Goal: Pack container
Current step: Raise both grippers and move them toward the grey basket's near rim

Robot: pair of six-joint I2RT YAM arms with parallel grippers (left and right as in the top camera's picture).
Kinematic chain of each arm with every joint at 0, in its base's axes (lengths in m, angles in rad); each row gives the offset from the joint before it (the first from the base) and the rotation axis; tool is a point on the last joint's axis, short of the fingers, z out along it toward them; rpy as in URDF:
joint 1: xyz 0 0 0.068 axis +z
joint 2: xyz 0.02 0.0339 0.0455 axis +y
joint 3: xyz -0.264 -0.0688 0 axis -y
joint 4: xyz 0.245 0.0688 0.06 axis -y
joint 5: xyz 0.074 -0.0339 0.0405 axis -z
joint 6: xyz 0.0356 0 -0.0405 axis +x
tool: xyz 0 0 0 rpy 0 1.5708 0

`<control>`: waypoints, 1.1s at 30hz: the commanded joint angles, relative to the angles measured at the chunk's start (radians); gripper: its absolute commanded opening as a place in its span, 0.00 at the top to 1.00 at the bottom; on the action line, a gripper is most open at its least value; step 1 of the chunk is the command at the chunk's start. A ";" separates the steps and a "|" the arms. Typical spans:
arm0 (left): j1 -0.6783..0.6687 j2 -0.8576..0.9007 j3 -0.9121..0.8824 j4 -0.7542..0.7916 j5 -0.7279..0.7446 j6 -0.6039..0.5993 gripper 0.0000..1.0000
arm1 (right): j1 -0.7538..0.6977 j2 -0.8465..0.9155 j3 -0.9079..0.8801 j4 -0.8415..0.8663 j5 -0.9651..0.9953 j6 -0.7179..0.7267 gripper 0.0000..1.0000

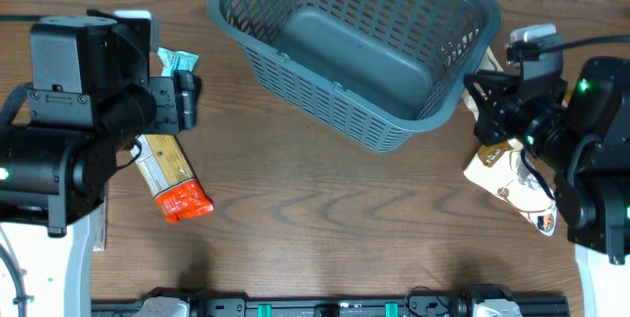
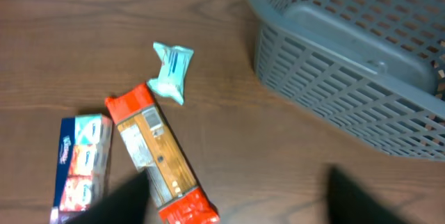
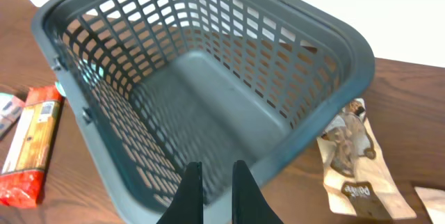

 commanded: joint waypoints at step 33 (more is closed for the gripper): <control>-0.012 0.127 0.020 0.119 0.005 0.091 0.94 | 0.112 0.127 0.021 0.127 -0.034 0.100 0.99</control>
